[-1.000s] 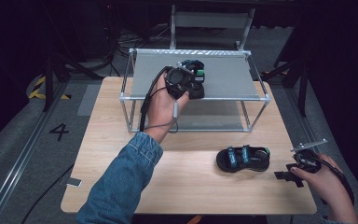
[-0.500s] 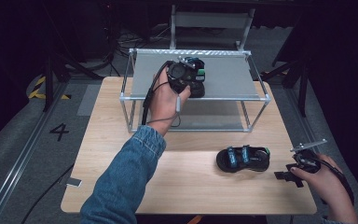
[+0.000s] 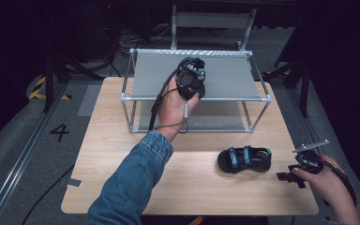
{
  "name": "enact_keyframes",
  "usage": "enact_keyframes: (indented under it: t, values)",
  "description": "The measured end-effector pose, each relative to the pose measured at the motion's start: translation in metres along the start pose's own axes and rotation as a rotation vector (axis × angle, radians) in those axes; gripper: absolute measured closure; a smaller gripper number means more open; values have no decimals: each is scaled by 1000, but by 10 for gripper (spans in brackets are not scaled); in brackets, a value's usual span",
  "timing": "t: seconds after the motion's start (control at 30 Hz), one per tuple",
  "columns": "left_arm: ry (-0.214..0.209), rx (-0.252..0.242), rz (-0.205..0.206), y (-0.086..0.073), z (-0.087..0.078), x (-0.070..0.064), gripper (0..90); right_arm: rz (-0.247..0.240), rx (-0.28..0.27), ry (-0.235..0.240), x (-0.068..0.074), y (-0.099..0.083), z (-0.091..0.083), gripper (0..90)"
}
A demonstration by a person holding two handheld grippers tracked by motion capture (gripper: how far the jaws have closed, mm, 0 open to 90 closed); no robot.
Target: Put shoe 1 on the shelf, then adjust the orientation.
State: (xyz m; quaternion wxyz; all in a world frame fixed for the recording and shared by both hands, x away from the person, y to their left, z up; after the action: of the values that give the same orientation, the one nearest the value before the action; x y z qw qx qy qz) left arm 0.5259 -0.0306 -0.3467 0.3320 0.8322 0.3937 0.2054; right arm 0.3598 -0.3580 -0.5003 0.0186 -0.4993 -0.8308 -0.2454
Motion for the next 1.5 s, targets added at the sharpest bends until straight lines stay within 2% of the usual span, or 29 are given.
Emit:
enact_keyframes:
  t: [0.07, 0.17, 0.33, 0.4, 0.43, 0.53, 0.57, 0.73, 0.97, 1.0, 1.17, 1.37, 1.5]
  values:
    - [20, 1, -7, 0, 2, 6, 900, -1, 0, 1, 0, 0, 0, 336]
    - [0, -6, -46, 0, 6, 14, 900, -3, 0, 0, 0, 0, -1, 336]
    - [39, -14, -39, 2, 11, 23, 900, -2, 2, 0, 0, 0, 1, 336]
    - [23, -16, -36, 2, 12, 23, 900, -1, 3, 2, 1, 0, 1, 336]
    - [28, -25, -29, 1, 11, 22, 900, -2, 1, 3, 2, 0, 1, 336]
    - [13, -38, -34, 1, 7, 20, 822, -4, 0, 1, 2, 0, 0, 336]
    - [2, -50, -38, 1, 3, 18, 822, -1, -1, -1, 1, 0, 0, 336]
    - [-7, -76, -28, -3, -17, 14, 653, -6, -7, -1, 2, 3, -1, 338]
    - [-3, -84, 4, -20, -46, 15, 570, -25, -32, -5, 7, 16, -6, 341]
    - [11, -78, 10, -26, -51, 17, 571, -22, -44, -4, 7, 19, -7, 344]
    - [19, -47, 7, -41, -60, 23, 562, -22, -56, 2, 6, 26, -7, 348]
    - [6, 39, 11, -73, -65, 24, 550, -54, -97, 28, 12, 43, -12, 353]
    - [9, 83, 12, -88, -66, 28, 536, -66, -99, 37, 13, 49, -11, 356]
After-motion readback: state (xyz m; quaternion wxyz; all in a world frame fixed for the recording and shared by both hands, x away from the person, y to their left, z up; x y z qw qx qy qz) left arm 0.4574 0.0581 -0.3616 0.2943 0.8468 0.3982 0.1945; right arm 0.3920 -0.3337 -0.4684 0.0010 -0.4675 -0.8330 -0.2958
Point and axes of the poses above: each handheld gripper's, and its own axes: z roughly forward along the jaws, y roughly out of its top, x roughly to its left, the point moved 9 cm from there along z, roughly forward along the jaws, and after that the axes turned 10 degrees about y, right-handed, at the moved point
